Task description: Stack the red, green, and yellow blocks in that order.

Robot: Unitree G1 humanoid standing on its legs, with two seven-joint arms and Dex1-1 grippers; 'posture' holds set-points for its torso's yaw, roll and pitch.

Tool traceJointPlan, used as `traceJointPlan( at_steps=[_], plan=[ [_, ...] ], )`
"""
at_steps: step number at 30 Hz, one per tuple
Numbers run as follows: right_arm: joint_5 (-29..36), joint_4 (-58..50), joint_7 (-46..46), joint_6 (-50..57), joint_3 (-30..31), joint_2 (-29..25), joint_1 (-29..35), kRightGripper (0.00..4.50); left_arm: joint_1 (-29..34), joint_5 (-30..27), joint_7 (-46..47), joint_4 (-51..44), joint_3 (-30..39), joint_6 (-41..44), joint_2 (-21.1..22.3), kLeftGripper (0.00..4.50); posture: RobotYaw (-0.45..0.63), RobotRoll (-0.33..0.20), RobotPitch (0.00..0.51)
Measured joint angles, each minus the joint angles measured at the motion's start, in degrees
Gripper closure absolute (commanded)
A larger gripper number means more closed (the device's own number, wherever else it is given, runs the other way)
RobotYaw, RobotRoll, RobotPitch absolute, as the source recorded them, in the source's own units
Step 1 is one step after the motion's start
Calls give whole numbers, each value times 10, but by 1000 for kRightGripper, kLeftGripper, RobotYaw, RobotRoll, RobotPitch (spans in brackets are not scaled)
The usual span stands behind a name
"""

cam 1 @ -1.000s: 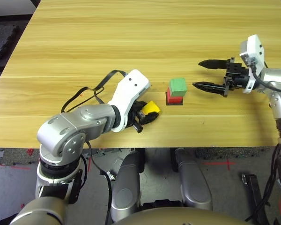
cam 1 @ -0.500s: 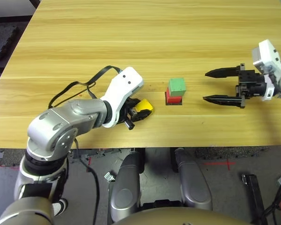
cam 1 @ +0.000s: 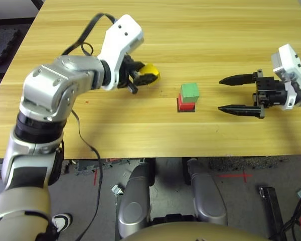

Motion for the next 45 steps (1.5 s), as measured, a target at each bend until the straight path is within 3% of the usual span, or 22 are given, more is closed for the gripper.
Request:
traceJointPlan(
  at_steps=[6,13,19,28,45],
  plan=[
    [-2,10,-1,-3,3,2,-3,0,-85,6,-46,25,-18,-10,-28,2460,341,102,244],
    [-2,9,0,-3,3,1,-4,0,-127,-5,-95,26,-32,-2,-63,2460,332,105,241],
    [1,-5,0,-1,-1,-12,2,0,-129,-11,-110,18,-42,15,-99,2460,312,102,238],
    [3,-11,1,4,-17,-31,4,0,-128,-11,-115,3,-73,10,-120,2460,282,100,243],
    [24,-35,-10,23,-32,-37,21,0,-97,83,-141,82,-130,-114,-140,2460,248,92,250]
  ],
)
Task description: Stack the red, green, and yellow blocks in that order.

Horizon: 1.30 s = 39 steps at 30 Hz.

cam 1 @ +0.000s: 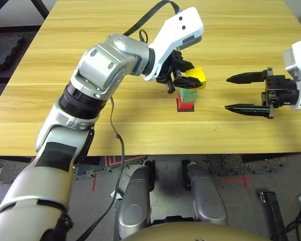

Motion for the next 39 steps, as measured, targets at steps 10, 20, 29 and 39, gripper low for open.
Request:
traceJointPlan(
  at_steps=[10,20,29,39],
  plan=[
    [0,-2,-6,1,-6,0,6,0,1,10,-23,-3,0,-3,-4,2460,240,91,253],
    [0,-7,-13,1,-7,0,12,0,17,10,-36,-16,0,-1,-4,2460,235,91,253],
    [1,-12,-18,1,-7,1,17,0,18,27,-44,-15,0,-9,-3,2460,232,92,257],
    [1,-13,-21,1,-7,2,17,0,19,34,-52,-7,-1,-14,-3,2460,225,89,260]
  ],
)
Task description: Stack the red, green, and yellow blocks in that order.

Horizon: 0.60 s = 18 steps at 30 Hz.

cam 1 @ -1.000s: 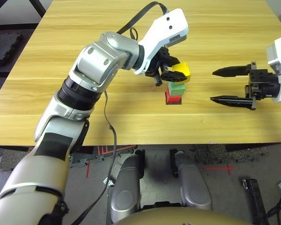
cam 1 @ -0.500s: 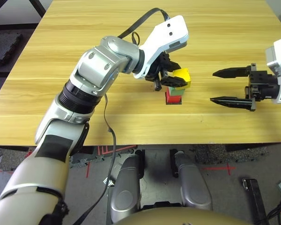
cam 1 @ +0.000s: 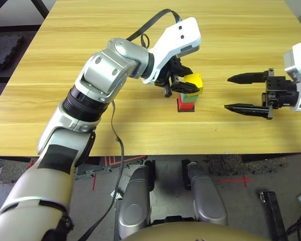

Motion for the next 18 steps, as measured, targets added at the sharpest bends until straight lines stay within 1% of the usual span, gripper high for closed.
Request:
traceJointPlan(
  at_steps=[16,18],
  plan=[
    [0,-3,-8,0,0,5,0,0,2,15,-16,12,-3,-16,-3,2460,223,93,265],
    [0,-4,-9,0,0,6,0,0,2,18,-19,13,-3,-19,-3,1735,223,91,266]
  ],
)
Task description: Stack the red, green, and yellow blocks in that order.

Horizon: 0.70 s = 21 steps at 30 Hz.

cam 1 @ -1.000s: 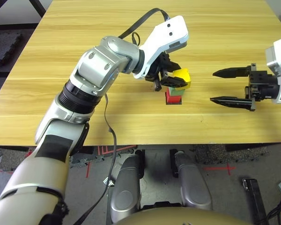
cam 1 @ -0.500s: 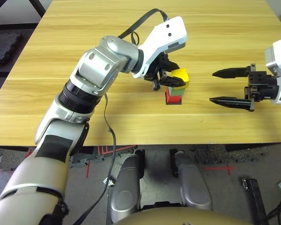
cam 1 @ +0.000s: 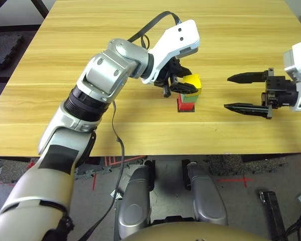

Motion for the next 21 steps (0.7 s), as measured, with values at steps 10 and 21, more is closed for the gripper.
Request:
traceJointPlan(
  at_steps=[10,21],
  plan=[
    [0,2,-1,0,0,0,-1,0,0,18,-2,15,-7,-6,-2,48,224,86,266],
    [-1,14,10,-1,0,-3,-10,0,-21,-16,-38,-5,29,55,46,48,256,77,269]
  ],
)
